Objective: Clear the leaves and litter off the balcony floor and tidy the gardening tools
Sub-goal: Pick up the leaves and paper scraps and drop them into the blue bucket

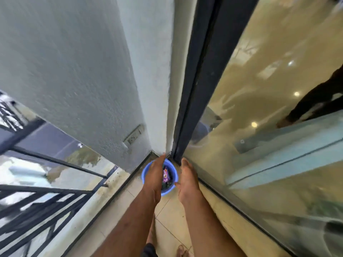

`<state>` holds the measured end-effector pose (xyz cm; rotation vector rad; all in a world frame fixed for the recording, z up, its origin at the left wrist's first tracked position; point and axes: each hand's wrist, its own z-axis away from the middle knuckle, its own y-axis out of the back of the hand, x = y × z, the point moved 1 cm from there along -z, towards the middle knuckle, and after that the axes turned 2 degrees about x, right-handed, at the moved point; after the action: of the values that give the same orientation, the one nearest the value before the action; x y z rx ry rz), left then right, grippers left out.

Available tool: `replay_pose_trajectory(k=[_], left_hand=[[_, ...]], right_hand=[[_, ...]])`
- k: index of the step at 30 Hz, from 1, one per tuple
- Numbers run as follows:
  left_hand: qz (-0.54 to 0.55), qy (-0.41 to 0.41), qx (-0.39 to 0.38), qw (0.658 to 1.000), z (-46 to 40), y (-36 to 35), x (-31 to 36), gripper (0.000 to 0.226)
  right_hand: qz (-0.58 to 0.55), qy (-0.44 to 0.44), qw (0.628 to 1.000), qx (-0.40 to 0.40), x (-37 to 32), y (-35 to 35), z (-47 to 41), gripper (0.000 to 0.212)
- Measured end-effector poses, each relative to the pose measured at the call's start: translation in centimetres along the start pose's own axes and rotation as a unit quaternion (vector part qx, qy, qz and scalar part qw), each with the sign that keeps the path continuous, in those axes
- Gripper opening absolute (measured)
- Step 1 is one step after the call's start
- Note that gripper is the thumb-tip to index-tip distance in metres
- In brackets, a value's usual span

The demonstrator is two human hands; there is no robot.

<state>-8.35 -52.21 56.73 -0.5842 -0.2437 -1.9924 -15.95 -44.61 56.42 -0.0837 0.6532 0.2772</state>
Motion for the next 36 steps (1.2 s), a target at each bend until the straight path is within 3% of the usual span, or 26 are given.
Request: replay_pose_trajectory(k=[3,7,10,15,19,21,24,29,33,36], left_hand=[[-0.044,-0.051,0.002,0.998,7.3,-1.5,1.8,0.078],[-0.048,-0.114,-0.014,0.992,19.2,-4.2,4.6,0.039],[-0.049,-0.128,-0.053,0.989,24.2,-6.5,4.8,0.063],[-0.084,-0.164,-0.084,0.979,29.1,-10.5,5.0,0.097],[-0.101,-0.201,-0.117,0.967,32.2,-13.1,4.8,0.086],[-0.122,-0.212,-0.127,0.961,32.7,-14.6,4.6,0.097],[-0.175,-0.210,-0.162,0.948,35.0,-17.1,4.6,0.085],[-0.271,-0.221,-0.269,0.897,38.1,-20.8,4.9,0.095],[-0.352,-0.237,-0.335,0.841,41.1,-22.9,4.2,0.046],[-0.393,-0.232,-0.391,0.799,41.4,-25.0,3.4,0.079]], right_hand=[[0.011,0.041,0.999,0.005,-4.0,2.0,6.7,0.018],[-0.012,0.091,0.996,-0.002,-6.7,6.2,11.4,0.046],[-0.046,0.070,0.996,0.005,-9.3,9.3,16.9,0.018],[-0.082,0.057,0.995,0.006,-12.7,13.9,23.4,0.041],[-0.108,0.100,0.989,0.017,-15.3,16.8,25.6,0.037],[-0.136,0.107,0.985,0.026,-16.4,18.2,26.1,0.039],[-0.183,0.134,0.973,0.046,-17.6,20.9,27.0,0.041],[-0.255,0.178,0.945,0.103,-19.0,25.5,28.6,0.039],[-0.313,0.189,0.917,0.159,-18.3,28.7,29.9,0.051],[-0.356,0.194,0.891,0.207,-16.8,31.3,31.4,0.051]])
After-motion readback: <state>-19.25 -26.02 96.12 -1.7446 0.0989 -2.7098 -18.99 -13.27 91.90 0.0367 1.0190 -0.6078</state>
